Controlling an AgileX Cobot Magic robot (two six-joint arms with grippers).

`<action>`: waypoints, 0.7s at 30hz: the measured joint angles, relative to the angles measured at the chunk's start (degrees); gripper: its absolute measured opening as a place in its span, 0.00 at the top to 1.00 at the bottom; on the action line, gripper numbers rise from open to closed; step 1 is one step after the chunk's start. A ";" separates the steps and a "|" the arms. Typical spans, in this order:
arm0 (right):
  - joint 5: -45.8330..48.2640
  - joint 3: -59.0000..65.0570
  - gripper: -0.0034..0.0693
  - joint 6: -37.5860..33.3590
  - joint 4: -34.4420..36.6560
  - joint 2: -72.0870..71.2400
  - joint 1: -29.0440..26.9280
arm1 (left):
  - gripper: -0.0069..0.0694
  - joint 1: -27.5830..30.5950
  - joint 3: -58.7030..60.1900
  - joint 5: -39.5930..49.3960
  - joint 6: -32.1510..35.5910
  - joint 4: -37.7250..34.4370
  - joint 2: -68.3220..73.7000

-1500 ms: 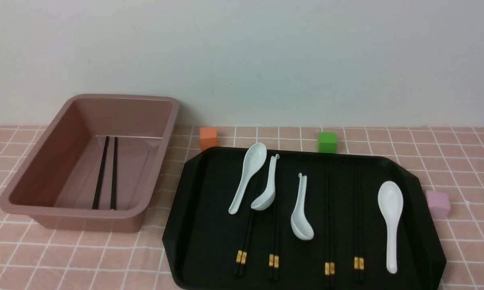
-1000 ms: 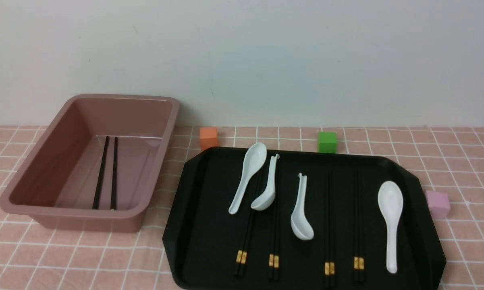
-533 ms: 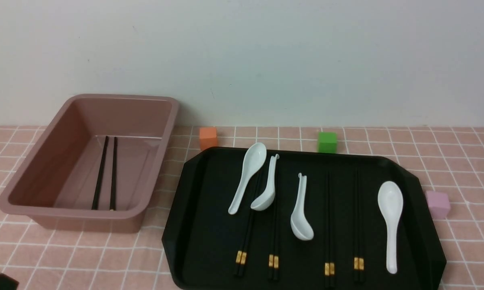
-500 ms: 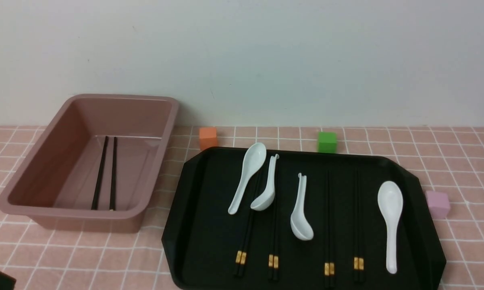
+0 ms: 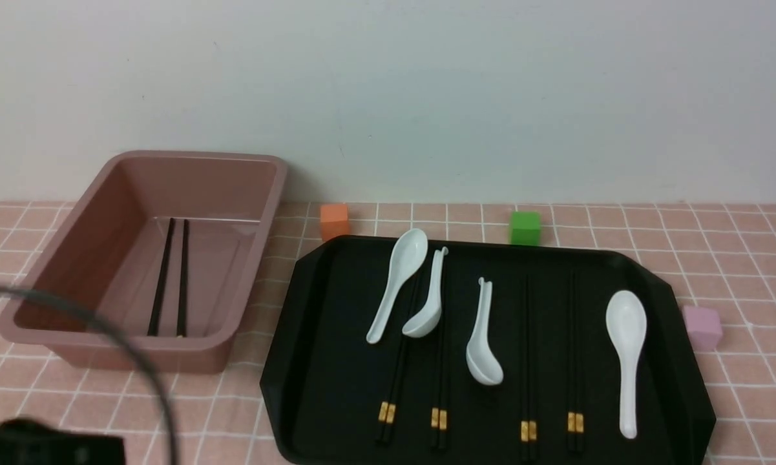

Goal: On pink tablecloth take chopsticks from black tray and put them in box.
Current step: 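Reach over to the black tray and grasp a pair of chopsticks with the left gripper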

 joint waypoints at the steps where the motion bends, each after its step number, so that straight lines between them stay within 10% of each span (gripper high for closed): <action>1: 0.00 0.00 0.62 0.00 0.00 0.00 0.00 | 0.93 0.00 0.00 0.00 0.00 0.00 0.00; 9: 0.00 0.00 0.62 0.00 0.00 0.00 0.00 | 0.93 -9.48 -14.01 -3.60 4.82 2.35 29.77; 21: 0.00 0.00 0.62 0.00 0.00 0.00 0.00 | 0.93 -36.11 -28.99 -7.74 -18.92 23.80 50.54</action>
